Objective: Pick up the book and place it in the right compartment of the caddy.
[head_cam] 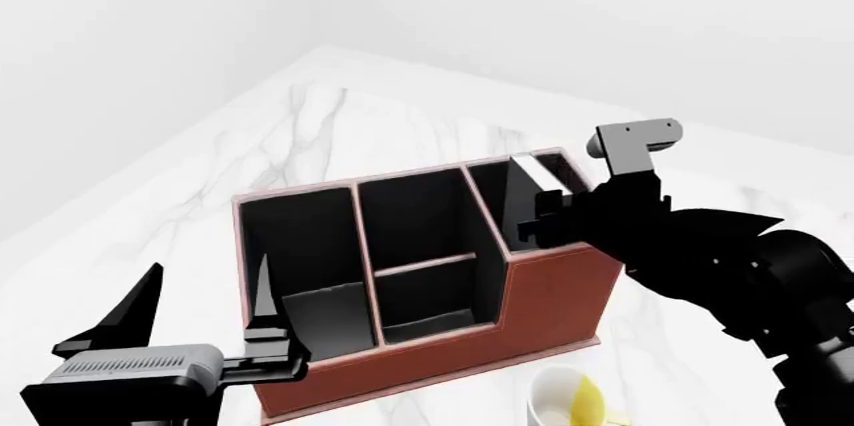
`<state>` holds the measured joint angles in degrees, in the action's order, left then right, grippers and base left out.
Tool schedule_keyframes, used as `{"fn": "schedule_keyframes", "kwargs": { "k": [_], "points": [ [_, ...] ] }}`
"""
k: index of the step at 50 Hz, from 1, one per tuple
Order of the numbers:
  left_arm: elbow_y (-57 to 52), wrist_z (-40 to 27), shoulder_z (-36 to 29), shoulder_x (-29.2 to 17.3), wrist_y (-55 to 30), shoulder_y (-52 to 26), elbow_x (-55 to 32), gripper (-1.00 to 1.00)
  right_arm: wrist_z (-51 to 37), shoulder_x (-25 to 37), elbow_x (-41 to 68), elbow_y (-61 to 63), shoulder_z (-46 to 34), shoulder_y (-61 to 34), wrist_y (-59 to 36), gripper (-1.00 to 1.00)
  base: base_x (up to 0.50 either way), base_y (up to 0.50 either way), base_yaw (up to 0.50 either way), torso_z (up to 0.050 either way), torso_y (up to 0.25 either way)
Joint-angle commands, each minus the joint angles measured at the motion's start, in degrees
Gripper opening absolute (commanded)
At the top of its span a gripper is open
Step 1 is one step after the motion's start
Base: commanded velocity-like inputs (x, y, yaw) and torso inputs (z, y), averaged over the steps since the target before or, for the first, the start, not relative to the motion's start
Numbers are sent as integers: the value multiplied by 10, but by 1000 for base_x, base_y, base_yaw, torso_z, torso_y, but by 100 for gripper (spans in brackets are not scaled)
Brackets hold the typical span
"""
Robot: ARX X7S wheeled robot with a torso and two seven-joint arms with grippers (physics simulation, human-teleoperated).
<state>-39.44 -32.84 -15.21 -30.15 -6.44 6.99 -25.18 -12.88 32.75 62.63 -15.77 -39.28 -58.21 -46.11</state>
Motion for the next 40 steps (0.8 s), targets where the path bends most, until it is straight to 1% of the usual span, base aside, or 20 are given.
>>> {"fn": "schedule_keyframes", "kwargs": {
  "k": [1,16,17,40],
  "points": [
    [0,-1,-1,-1,1,0,0,100,10,0,-18,2,11,-4,6,-100,0,0,0,0,11],
    [-1,-3,-2,-2,0,-1,-1,100,12,0,-24,0,5,-8,5,-100,0,0,0,1,1],
    [-2,-3,-2,-2,0,0,-1,100,14,0,-24,-1,4,-7,5,100,0,0,0,0,0],
    [1,-4,-3,-3,3,-1,-1,100,7,1,-22,-3,8,-8,6,100,0,0,0,0,0]
  ]
}}
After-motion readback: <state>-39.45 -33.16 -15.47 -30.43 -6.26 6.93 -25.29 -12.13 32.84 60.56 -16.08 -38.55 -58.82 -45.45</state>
